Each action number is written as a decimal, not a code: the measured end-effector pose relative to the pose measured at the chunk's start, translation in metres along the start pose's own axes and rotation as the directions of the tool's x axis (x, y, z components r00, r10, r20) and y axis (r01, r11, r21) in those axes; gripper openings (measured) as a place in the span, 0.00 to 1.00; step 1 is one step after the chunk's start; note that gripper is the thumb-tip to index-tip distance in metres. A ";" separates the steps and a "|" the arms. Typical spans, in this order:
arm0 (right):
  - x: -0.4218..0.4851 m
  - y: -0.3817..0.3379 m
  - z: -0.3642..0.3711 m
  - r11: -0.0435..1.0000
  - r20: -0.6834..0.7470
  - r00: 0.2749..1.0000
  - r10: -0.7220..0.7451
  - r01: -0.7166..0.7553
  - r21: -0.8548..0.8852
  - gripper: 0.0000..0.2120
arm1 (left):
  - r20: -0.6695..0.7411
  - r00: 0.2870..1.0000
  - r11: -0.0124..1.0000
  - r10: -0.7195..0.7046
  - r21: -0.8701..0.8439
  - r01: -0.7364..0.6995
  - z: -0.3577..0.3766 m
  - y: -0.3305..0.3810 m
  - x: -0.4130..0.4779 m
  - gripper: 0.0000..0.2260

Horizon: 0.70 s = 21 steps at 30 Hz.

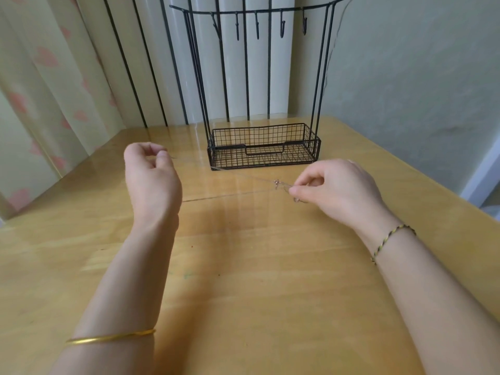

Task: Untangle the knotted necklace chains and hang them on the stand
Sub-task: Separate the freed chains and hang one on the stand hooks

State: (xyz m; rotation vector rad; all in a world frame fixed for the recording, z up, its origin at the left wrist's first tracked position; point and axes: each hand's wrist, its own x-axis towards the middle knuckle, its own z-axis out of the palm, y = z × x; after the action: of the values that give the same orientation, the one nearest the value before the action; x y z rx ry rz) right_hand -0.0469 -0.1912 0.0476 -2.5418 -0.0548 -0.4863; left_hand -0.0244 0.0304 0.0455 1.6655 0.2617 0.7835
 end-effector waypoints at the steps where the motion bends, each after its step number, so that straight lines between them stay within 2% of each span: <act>1: 0.001 0.000 0.000 1.000 -0.022 1.000 0.010 -0.009 0.029 0.07 | -0.012 1.000 1.000 -0.016 0.003 0.016 0.000 -0.002 0.002 0.04; 4: 0.003 0.002 0.002 0.993 -0.047 0.997 0.067 -0.062 0.098 0.06 | -0.060 0.998 0.999 -0.034 0.035 0.036 -0.001 -0.007 0.004 0.05; 7: 0.004 0.001 0.002 0.959 -0.032 0.994 0.105 -0.093 0.267 0.05 | -0.042 0.996 0.995 -0.078 0.065 0.081 -0.003 -0.008 0.007 0.06; 9: 0.002 -0.004 -0.001 0.889 0.009 0.993 0.120 -0.111 0.445 0.04 | 0.072 0.986 0.979 -0.150 0.150 0.137 0.000 -0.008 0.004 0.09; 11: -0.001 -0.009 -0.004 0.795 0.081 0.989 0.126 -0.150 0.588 0.04 | 0.241 0.952 0.950 -0.190 0.291 0.117 0.005 -0.009 -0.001 0.09; 13: -0.002 -0.010 -0.003 0.752 0.142 0.982 0.123 -0.186 0.632 0.04 | 0.391 0.903 0.870 -0.178 0.492 -0.042 0.010 -0.008 -0.011 0.09; 14: -0.002 -0.011 -0.003 0.742 0.166 0.979 0.118 -0.198 0.641 0.04 | 0.443 0.883 0.833 -0.151 0.538 -0.128 0.012 -0.005 -0.017 0.10; 16: -0.002 -0.012 -0.003 0.726 0.195 0.977 0.084 -0.194 0.659 0.05 | 0.544 0.836 0.879 -0.076 0.432 -0.202 0.016 0.002 -0.026 0.10; 17: -0.002 -0.012 -0.003 0.719 0.206 0.977 0.065 -0.188 0.669 0.06 | 0.613 0.788 0.940 -0.052 0.297 -0.169 0.017 0.008 -0.032 0.09; 19: -0.003 -0.014 -0.004 0.699 0.213 0.977 0.021 -0.167 0.695 0.07 | 0.783 0.620 0.998 -0.053 0.062 0.006 0.019 0.019 -0.042 0.10; 20: -0.003 -0.015 -0.005 0.694 0.212 0.977 -0.002 -0.152 0.704 0.06 | 0.833 0.551 0.998 -0.047 0.020 0.053 0.020 0.021 -0.045 0.10; 21: -0.004 -0.016 -0.005 0.696 0.211 0.977 -0.021 -0.137 0.704 0.05 | 0.858 0.513 0.998 -0.034 0.002 0.063 0.021 0.022 -0.047 0.09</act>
State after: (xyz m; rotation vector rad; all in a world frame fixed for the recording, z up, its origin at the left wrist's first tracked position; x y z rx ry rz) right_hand -0.0543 -0.1799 0.0580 -1.7880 -0.1992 -0.1213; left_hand -0.0517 -0.0178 0.0482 1.8082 -0.4213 -0.1739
